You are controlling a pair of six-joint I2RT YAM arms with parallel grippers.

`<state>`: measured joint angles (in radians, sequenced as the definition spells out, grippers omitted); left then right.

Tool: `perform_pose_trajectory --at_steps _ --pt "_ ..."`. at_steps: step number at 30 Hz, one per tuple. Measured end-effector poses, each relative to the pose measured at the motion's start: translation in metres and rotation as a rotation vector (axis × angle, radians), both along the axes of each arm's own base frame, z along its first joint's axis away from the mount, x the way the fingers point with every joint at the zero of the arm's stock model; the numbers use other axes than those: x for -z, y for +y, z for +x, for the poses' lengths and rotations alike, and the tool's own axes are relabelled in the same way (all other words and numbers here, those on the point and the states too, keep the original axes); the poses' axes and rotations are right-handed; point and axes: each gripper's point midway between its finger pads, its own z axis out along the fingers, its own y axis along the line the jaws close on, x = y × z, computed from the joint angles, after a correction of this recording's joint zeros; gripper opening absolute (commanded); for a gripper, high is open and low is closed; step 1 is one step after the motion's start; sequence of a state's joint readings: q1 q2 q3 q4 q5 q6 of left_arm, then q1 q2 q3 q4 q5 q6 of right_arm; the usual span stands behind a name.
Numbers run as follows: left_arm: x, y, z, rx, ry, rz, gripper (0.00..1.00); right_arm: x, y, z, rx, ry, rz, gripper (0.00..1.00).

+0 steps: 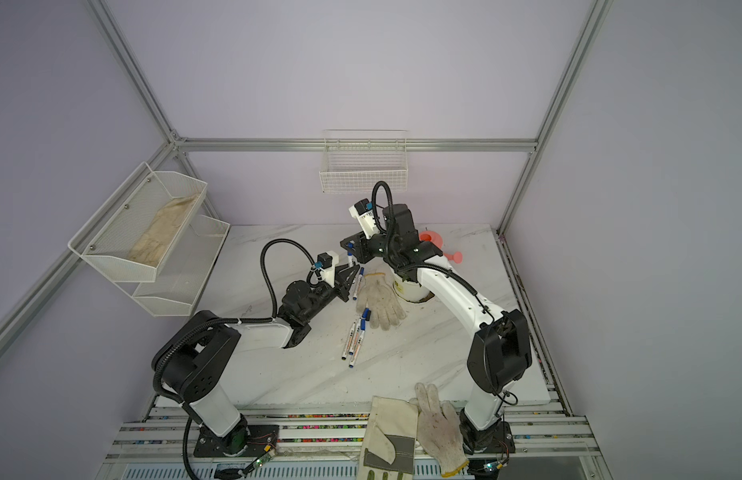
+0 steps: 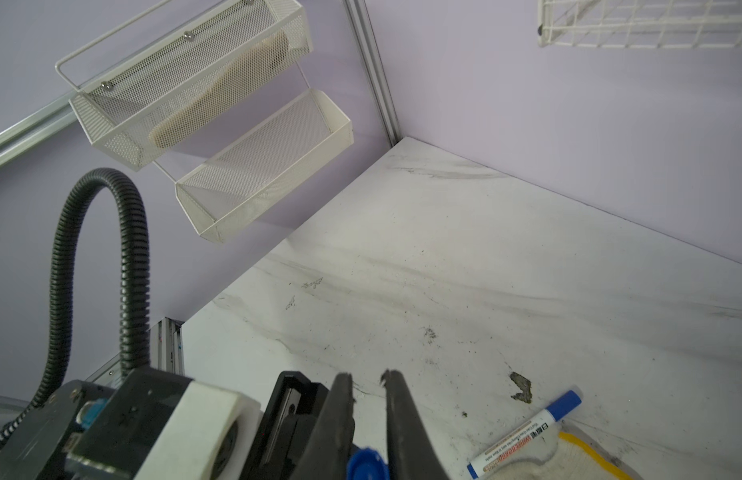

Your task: Insert the pens into the pen caps

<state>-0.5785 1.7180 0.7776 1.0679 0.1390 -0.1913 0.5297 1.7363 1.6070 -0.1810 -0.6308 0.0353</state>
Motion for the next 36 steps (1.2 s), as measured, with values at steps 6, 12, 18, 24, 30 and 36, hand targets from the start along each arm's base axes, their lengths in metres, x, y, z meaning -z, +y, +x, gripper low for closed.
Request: perform_pose_trajectory --at_steps 6,12,18,24,30,36 --pt "0.021 0.000 0.002 0.031 0.086 0.022 0.00 0.029 -0.004 0.004 -0.094 0.076 0.009 0.07" --pt "0.054 -0.001 0.003 0.097 0.186 0.073 0.00 0.069 -0.006 0.006 -0.131 0.130 -0.060 0.06" --pt "0.062 -0.006 0.004 0.124 0.210 0.113 0.00 0.078 -0.013 0.006 -0.137 0.145 -0.071 0.03" --pt "0.061 -0.004 0.009 0.099 0.179 0.151 0.00 0.078 -0.014 0.007 -0.139 0.144 -0.067 0.02" --pt "0.055 -0.009 0.020 0.070 0.152 0.109 0.00 0.071 -0.016 0.015 -0.121 0.120 -0.061 0.02" --pt "0.036 -0.020 0.034 0.104 0.224 -0.111 0.00 0.059 -0.017 0.037 -0.067 0.078 -0.036 0.01"
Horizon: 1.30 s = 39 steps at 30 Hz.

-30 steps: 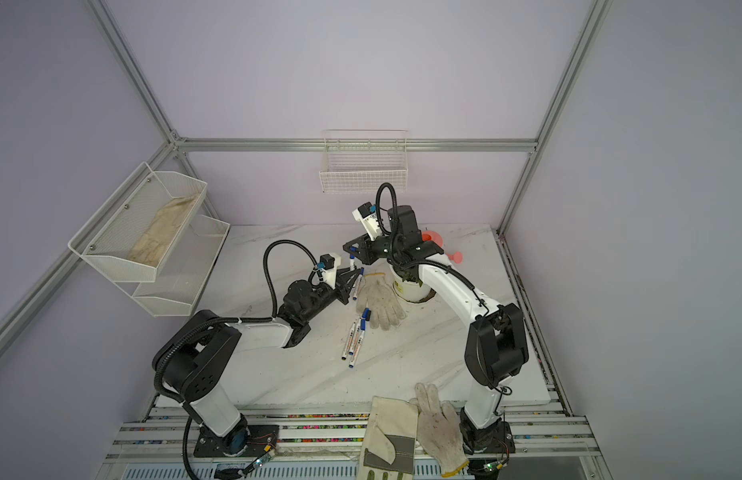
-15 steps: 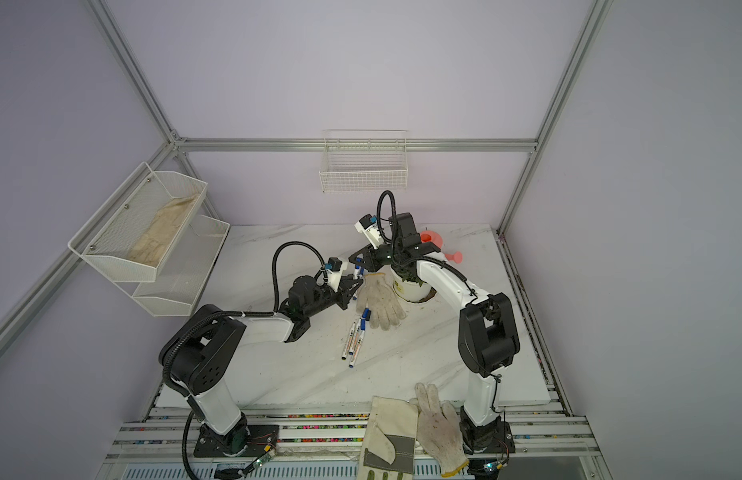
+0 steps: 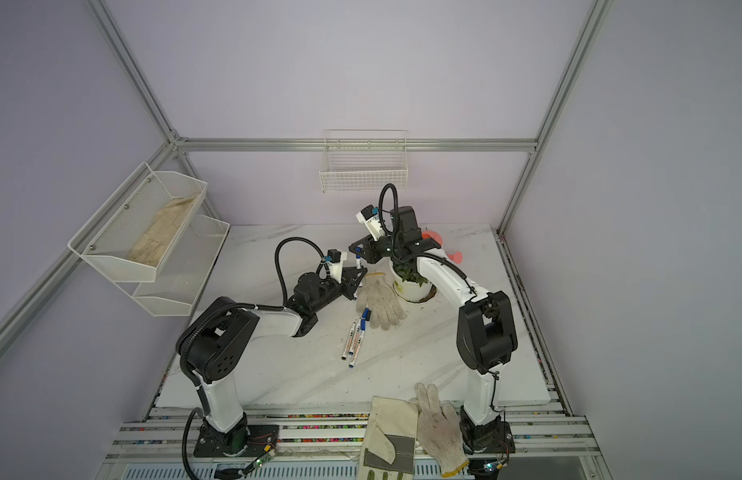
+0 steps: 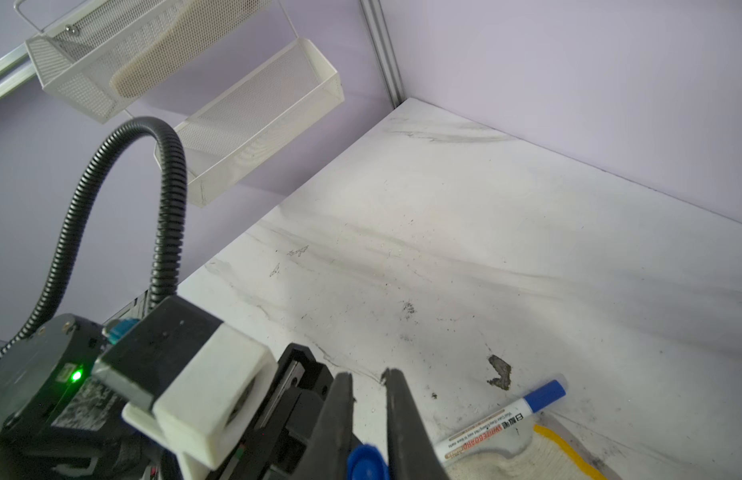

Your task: Insert the pens into the pen caps

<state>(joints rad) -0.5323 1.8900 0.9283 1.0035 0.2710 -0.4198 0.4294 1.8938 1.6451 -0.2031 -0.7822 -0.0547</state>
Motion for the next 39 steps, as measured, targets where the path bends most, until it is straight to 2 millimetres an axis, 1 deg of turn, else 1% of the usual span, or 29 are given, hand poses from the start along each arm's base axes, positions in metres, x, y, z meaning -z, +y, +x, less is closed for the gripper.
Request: perform_pose_trajectory --at_steps 3,8,14,17,19,23,26,31,39 --pt "-0.009 -0.005 -0.002 0.045 0.050 -0.082 0.00 -0.003 -0.007 0.006 0.012 0.011 0.027 0.00" --pt "-0.014 -0.008 -0.006 0.092 0.059 -0.108 0.00 -0.004 -0.013 0.004 0.026 0.023 0.047 0.00" --pt "-0.016 -0.011 -0.011 0.117 0.020 -0.073 0.00 -0.004 -0.021 -0.001 0.074 -0.013 0.007 0.00" --pt "-0.019 -0.008 -0.011 0.111 -0.012 -0.038 0.00 -0.007 -0.019 -0.005 0.099 -0.068 -0.031 0.01" --pt "-0.024 -0.005 -0.011 0.104 -0.034 -0.013 0.00 -0.012 -0.017 -0.007 0.109 -0.110 -0.048 0.01" --pt "-0.031 0.000 -0.010 0.085 -0.067 0.022 0.00 -0.019 -0.014 -0.008 0.131 -0.164 -0.075 0.01" --pt "-0.026 0.003 -0.007 0.062 -0.068 0.048 0.00 -0.014 -0.013 -0.006 0.166 -0.192 -0.113 0.01" --pt "-0.015 0.006 -0.003 0.036 -0.046 0.089 0.00 -0.001 -0.009 -0.004 0.199 -0.213 -0.169 0.01" --pt "-0.001 0.010 0.001 0.001 -0.002 0.130 0.00 0.025 0.001 -0.009 0.211 -0.279 -0.288 0.01"
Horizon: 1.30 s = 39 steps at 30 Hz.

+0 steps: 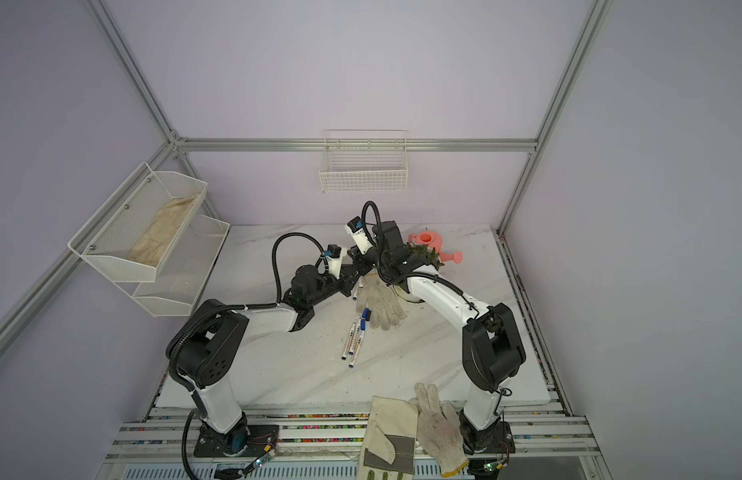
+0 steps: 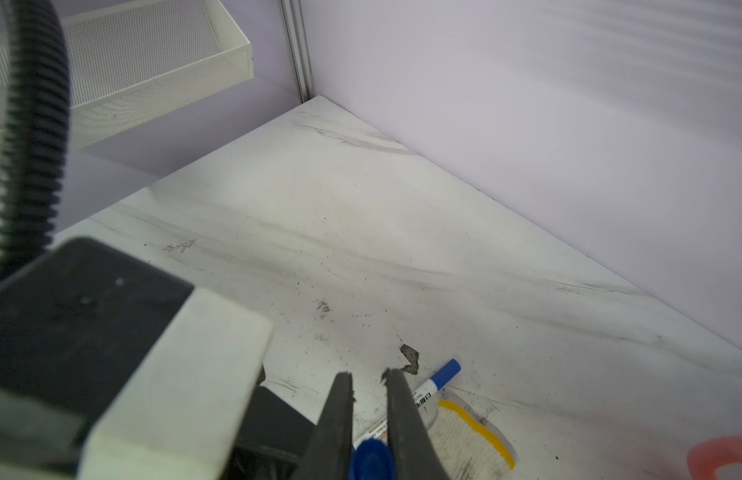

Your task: Insert the pens into the pen caps

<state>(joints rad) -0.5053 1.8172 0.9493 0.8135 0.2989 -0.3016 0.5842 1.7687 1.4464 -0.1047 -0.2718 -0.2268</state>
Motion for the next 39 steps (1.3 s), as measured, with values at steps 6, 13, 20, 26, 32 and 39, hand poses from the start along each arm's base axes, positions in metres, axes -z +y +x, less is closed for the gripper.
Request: perform_pose_trajectory --at_steps 6,13,20,26,32,39 --pt "0.002 0.002 0.000 -0.010 0.001 0.031 0.00 0.004 0.000 -0.001 -0.002 -0.014 -0.022 0.00" --pt "-0.022 0.011 -0.001 -0.052 -0.057 0.048 0.00 -0.021 0.001 0.003 -0.050 0.006 0.078 0.00" --pt "-0.020 0.012 -0.002 -0.054 -0.067 0.082 0.00 -0.017 -0.002 0.005 -0.087 0.089 0.138 0.01" --pt "-0.017 0.009 -0.005 -0.026 -0.067 0.097 0.00 -0.020 -0.005 0.002 -0.112 0.112 0.156 0.07" --pt "-0.018 0.004 -0.009 -0.005 -0.072 0.096 0.00 -0.024 -0.008 -0.002 -0.147 0.158 0.182 0.16" --pt "-0.023 0.011 0.001 -0.113 -0.084 0.071 0.00 -0.008 -0.019 -0.006 -0.127 0.294 0.201 0.37"
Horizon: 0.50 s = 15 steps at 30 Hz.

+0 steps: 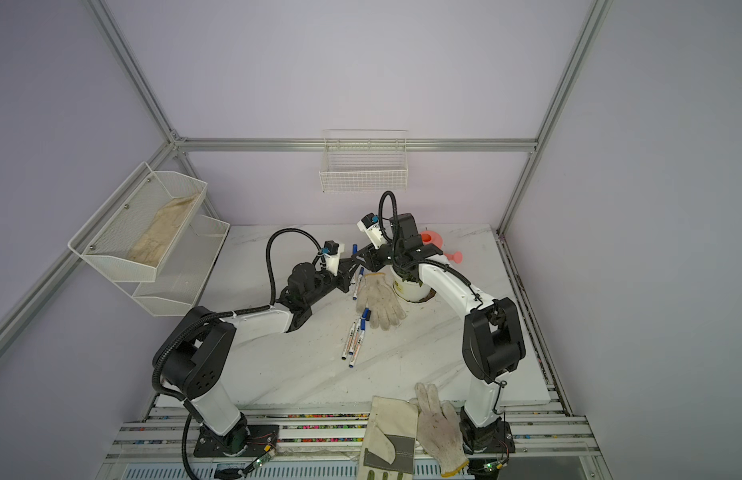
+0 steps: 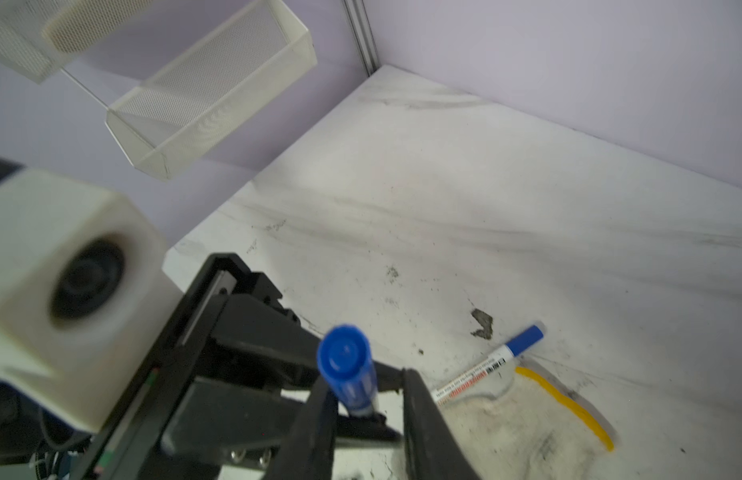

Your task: Insert the pens into the pen caps

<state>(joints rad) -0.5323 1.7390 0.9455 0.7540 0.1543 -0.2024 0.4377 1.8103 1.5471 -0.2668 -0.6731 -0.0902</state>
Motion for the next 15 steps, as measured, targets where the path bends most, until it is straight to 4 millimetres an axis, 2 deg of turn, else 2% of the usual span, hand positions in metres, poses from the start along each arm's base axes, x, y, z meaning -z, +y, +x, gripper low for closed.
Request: perform_pose_trajectory --at_steps 2,5,8,11,15 --pt "-0.003 0.002 0.003 -0.034 -0.005 -0.024 0.00 0.000 -0.007 0.003 0.024 0.030 0.009 0.46" --pt "-0.029 0.009 0.008 -0.079 -0.080 -0.114 0.00 0.017 -0.019 0.001 0.057 0.117 0.010 0.57" --pt "-0.039 0.013 0.011 -0.102 -0.113 -0.174 0.00 0.021 -0.028 0.000 0.091 0.161 0.025 0.60" --pt "-0.021 0.012 0.017 -0.115 -0.077 -0.174 0.00 0.001 -0.037 0.001 0.122 0.131 0.057 0.60" --pt "0.020 0.008 0.024 -0.121 0.027 -0.136 0.00 -0.039 -0.049 0.003 0.165 0.046 0.104 0.60"
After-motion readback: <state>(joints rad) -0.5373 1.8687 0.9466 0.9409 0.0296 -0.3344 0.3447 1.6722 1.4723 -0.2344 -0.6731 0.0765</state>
